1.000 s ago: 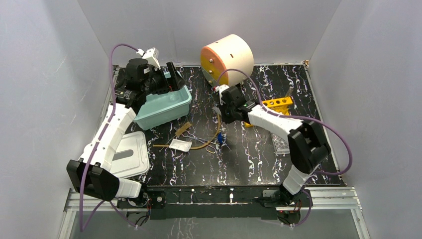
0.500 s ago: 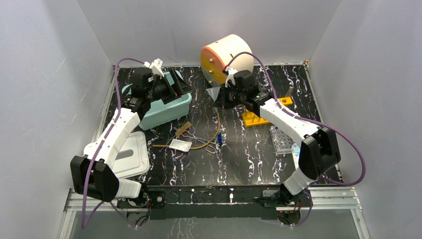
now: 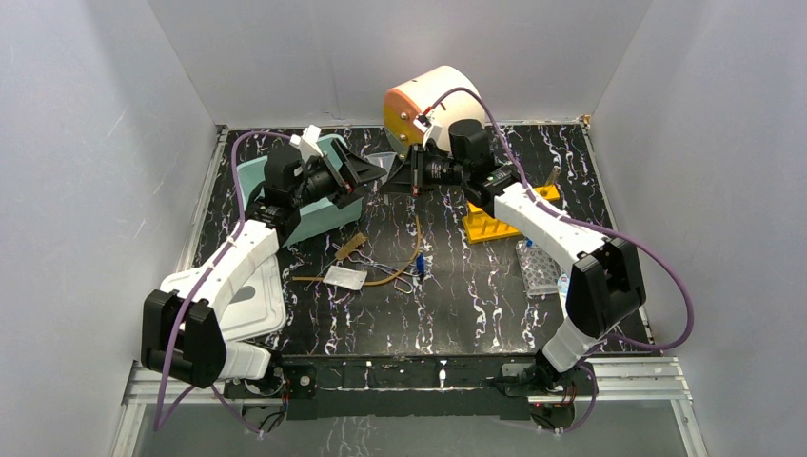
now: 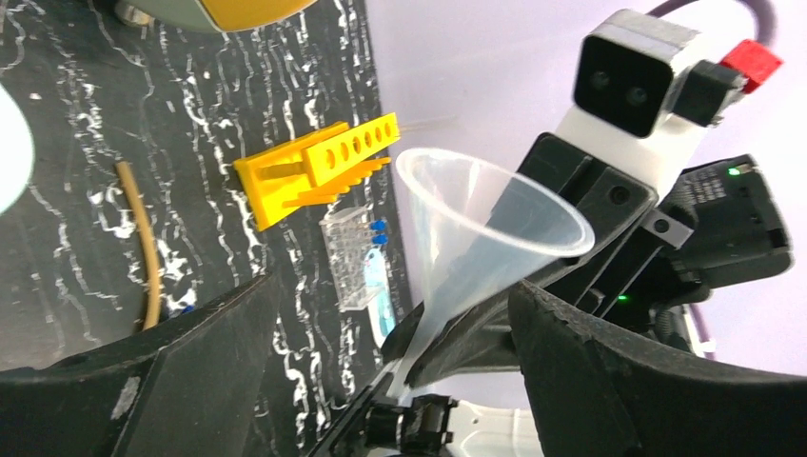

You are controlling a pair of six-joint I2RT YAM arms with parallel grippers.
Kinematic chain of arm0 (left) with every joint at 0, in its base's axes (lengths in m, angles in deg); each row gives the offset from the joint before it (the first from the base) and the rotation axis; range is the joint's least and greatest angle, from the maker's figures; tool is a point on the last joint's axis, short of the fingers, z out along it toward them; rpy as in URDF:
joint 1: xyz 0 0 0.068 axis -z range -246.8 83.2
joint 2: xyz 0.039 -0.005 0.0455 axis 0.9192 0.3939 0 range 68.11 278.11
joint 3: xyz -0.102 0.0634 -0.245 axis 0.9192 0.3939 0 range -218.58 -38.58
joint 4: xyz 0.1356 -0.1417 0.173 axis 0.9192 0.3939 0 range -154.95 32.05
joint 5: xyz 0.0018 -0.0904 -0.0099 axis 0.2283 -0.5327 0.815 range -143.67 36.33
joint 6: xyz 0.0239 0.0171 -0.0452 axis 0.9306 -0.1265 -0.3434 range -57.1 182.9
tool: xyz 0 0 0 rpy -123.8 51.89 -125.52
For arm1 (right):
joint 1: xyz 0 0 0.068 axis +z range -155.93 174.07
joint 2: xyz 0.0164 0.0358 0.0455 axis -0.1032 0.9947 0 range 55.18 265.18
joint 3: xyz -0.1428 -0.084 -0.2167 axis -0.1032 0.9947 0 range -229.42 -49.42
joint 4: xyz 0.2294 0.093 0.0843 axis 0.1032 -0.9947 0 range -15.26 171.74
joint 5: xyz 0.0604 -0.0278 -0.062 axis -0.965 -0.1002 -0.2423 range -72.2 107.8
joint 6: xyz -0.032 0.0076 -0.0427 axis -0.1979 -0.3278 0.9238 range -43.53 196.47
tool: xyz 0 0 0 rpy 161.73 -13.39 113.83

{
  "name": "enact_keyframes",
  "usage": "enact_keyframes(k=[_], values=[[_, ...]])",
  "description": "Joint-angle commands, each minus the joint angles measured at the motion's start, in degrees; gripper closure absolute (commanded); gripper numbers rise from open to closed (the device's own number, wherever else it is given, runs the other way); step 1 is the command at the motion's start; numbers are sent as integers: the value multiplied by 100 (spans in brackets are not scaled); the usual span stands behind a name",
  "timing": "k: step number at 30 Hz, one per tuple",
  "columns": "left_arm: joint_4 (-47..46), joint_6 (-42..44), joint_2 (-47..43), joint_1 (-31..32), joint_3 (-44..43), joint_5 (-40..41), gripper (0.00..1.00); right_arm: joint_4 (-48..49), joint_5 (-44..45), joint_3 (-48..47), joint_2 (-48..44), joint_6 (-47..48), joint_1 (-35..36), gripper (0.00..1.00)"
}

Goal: Organize the chemistry lab equipment

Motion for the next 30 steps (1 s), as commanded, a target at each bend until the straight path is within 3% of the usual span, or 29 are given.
enact_keyframes(k=[1,11,15,17,20,25,30], values=[[-976,-580,-363,53,149,151,17,584,-632,-251,48,-273,-25,96],[-537,-237,-424,70,-56,585,24,668,-902,-386,296,-390,-22,95],[624,273,-683,70,-353,1629,10,162,-455,-774,568,-209,-19,95],[1108,453,-729,39,-512,1811,7,-77,-292,-1028,818,-74,-7,94],[1335,548,-637,-36,-681,1650,12,-107,-290,-1199,996,93,58,94],[1862,-105,-518,-467,-979,1385,4,-108,-247,-1162,1024,430,100,94],[3108,-464,-78,-747,-1679,833,5,-450,479,-1024,933,1720,176,94]])
